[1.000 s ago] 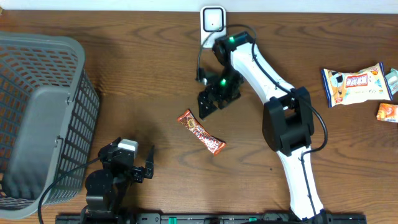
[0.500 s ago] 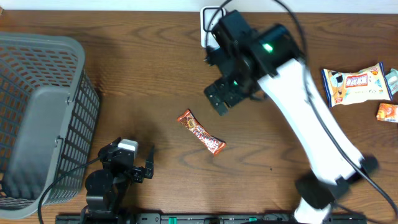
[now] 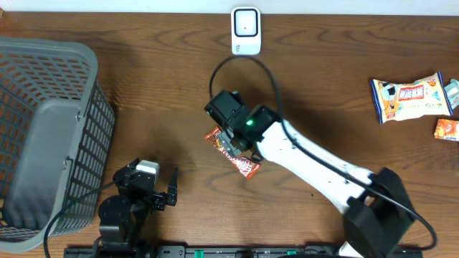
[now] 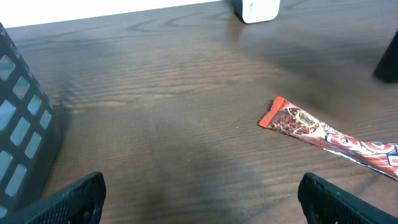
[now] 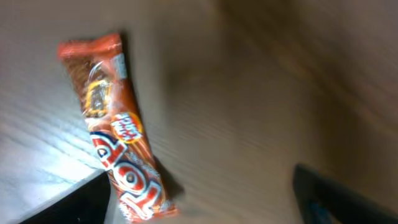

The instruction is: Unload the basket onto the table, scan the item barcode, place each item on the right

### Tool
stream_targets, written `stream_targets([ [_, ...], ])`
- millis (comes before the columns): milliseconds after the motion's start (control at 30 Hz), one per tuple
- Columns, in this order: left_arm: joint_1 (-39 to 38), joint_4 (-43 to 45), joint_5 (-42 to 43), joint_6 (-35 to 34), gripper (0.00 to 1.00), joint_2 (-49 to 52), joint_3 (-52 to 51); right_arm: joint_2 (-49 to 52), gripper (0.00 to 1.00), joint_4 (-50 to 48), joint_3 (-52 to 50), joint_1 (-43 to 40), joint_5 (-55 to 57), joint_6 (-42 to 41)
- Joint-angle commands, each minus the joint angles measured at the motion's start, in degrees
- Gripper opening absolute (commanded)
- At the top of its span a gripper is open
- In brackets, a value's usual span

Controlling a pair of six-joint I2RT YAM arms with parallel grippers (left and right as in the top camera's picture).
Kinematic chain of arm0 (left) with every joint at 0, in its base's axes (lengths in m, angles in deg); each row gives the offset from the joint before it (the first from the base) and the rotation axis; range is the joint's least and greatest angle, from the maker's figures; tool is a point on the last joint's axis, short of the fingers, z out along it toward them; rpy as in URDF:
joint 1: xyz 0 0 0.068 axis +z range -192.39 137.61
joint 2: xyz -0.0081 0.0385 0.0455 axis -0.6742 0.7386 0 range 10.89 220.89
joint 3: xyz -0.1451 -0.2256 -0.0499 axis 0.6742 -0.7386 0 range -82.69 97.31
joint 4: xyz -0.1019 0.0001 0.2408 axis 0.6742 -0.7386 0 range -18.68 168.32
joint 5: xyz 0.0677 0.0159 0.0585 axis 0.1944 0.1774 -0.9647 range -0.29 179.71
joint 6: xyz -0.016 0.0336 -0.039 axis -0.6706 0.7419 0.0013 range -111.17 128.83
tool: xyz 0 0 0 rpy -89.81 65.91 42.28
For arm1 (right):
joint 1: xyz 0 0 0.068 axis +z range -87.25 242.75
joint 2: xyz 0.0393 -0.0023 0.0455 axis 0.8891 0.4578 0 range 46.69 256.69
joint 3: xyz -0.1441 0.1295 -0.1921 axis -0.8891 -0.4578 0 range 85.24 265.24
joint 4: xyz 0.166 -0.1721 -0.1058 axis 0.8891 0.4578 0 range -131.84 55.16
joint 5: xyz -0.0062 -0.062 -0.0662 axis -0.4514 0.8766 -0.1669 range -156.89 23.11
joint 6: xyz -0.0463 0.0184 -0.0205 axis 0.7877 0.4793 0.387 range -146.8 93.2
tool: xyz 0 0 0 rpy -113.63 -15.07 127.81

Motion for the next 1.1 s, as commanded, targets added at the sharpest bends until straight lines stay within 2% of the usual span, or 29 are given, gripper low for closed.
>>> stream_targets([
  [0, -0.13, -1.16, -0.17, 0.81, 0.98, -0.31, -0.74, -0.02, 0.70, -3.74, 0.24, 0.96, -3.61, 7.80],
  [133, -0.13, -1.16, -0.17, 0.81, 0.98, -0.31, -0.74, 3.82, 0.61, -5.84, 0.07, 1.49, -3.43, 7.76],
  [333, -0.13, -1.16, -0.17, 0.81, 0.99, -0.31, -0.74, 9.42, 0.53, -5.86, 0.07, 4.15, -4.74, 8.46],
  [433, -0.13, -1.16, -0.17, 0.81, 0.98, -0.31, -0.74, 10.19, 0.44, -5.95, 0.07, 6.19, -4.72, 8.46],
  [500, -0.13, -1.16, -0.17, 0.81, 0.99, -0.31, -0.74, 10.25, 0.32, -6.49, 0.07, 6.97, -4.48, 8.44],
  [633, -0.13, -1.16, -0.17, 0.79, 0.98, -0.31, -0.74, 10.47, 0.17, -7.37, 0.04, 6.71, -4.09, 8.41],
  [933, -0.13, -1.16, -0.17, 0.81, 0.99, -0.31, -0.74, 15.39, 0.01, -7.32, 0.04, 3.89, -3.82, 8.37],
  [1067, -0.13, -1.16, -0.17, 0.81, 0.98, -0.31, -0.74, 16.33, 0.01, -7.89, 0.04, 0.98, -3.74, 5.84],
])
